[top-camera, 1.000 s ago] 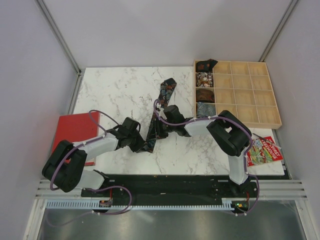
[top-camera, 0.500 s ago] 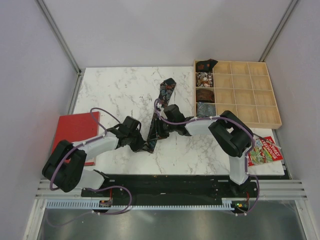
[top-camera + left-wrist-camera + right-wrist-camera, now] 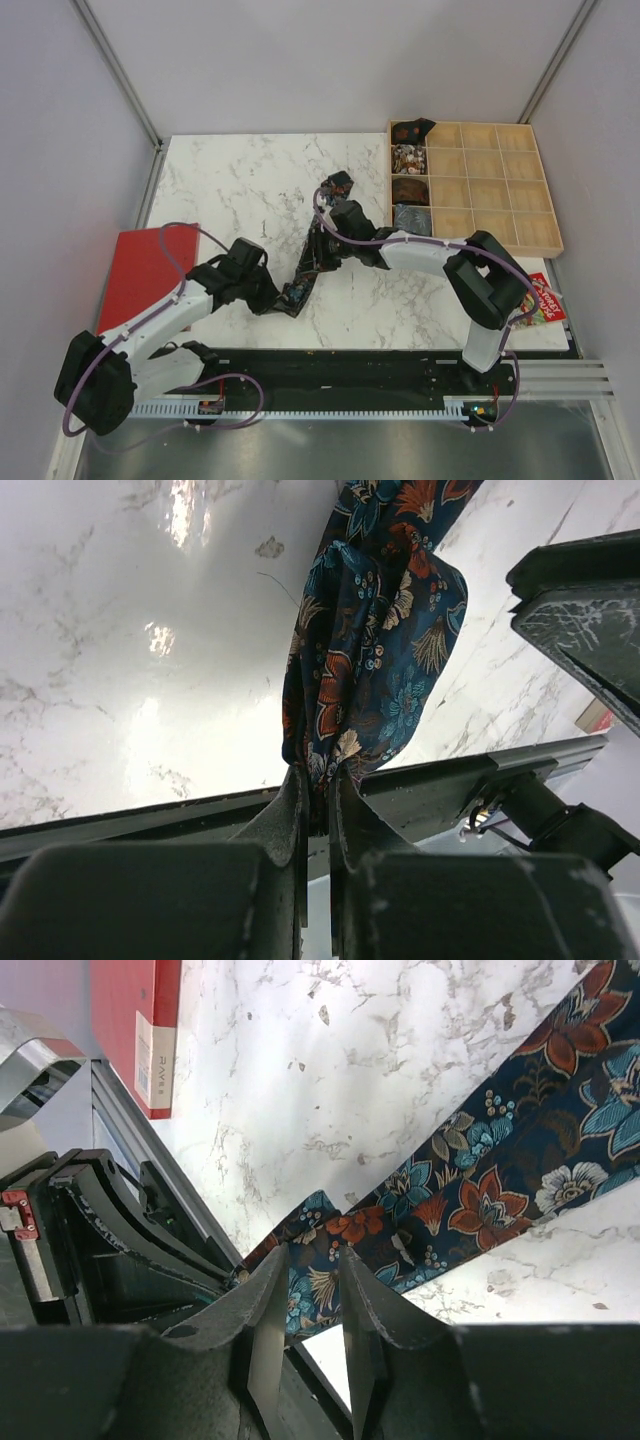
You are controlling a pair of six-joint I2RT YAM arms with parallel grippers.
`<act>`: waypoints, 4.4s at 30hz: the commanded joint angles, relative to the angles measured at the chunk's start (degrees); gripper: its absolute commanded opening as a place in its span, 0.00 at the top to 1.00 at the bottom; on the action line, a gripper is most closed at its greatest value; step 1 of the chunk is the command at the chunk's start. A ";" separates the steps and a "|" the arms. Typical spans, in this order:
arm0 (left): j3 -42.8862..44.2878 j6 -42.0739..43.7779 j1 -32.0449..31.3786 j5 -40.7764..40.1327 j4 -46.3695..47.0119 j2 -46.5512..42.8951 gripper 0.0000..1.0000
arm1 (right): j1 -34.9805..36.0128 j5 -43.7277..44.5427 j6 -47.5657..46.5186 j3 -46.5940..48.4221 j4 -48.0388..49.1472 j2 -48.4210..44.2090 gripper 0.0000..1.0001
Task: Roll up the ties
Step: Roll the tie at the center of the board.
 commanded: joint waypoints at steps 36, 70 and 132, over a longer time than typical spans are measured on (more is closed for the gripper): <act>15.06 8.89 -0.16 3.35 -13.13 4.68 0.98 | 11.52 7.93 4.10 -4.52 3.19 -0.69 0.67; 29.31 18.56 10.65 21.98 -6.89 36.94 0.98 | -3.25 8.46 -4.69 -1.62 -6.48 -1.57 0.53; 28.61 27.35 12.33 0.43 -0.05 42.66 0.87 | 11.43 25.51 -36.59 5.68 -22.22 4.32 0.27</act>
